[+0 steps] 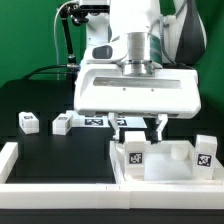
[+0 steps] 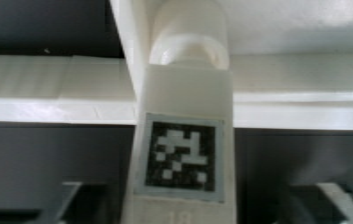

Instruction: Assemble square table

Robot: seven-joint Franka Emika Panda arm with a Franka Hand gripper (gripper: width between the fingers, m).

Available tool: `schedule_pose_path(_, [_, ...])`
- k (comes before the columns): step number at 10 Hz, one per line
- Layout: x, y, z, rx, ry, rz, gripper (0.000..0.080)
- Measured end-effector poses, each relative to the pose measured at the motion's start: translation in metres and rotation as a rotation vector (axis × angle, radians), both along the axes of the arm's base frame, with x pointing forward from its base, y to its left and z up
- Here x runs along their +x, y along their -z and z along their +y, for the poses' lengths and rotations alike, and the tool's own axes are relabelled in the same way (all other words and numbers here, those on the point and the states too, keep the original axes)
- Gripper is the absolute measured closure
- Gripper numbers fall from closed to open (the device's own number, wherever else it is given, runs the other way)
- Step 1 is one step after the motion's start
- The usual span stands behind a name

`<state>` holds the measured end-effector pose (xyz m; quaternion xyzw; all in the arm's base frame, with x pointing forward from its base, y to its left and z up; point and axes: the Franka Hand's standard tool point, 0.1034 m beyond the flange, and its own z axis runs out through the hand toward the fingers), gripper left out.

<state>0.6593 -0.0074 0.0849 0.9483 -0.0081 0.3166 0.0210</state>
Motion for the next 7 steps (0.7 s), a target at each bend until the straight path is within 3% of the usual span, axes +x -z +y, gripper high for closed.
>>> schedule_pose_path(1, [0.0, 0.0, -0.0001, 0.0, 0.0, 0.0, 0.0284])
schedule_pose_path(2, [0.0, 0.0, -0.0001, 0.0, 0.0, 0.0, 0.0169])
schedule_pose_path(7, [0.0, 0.0, -0.0002, 0.0, 0.0, 0.0, 0.0151])
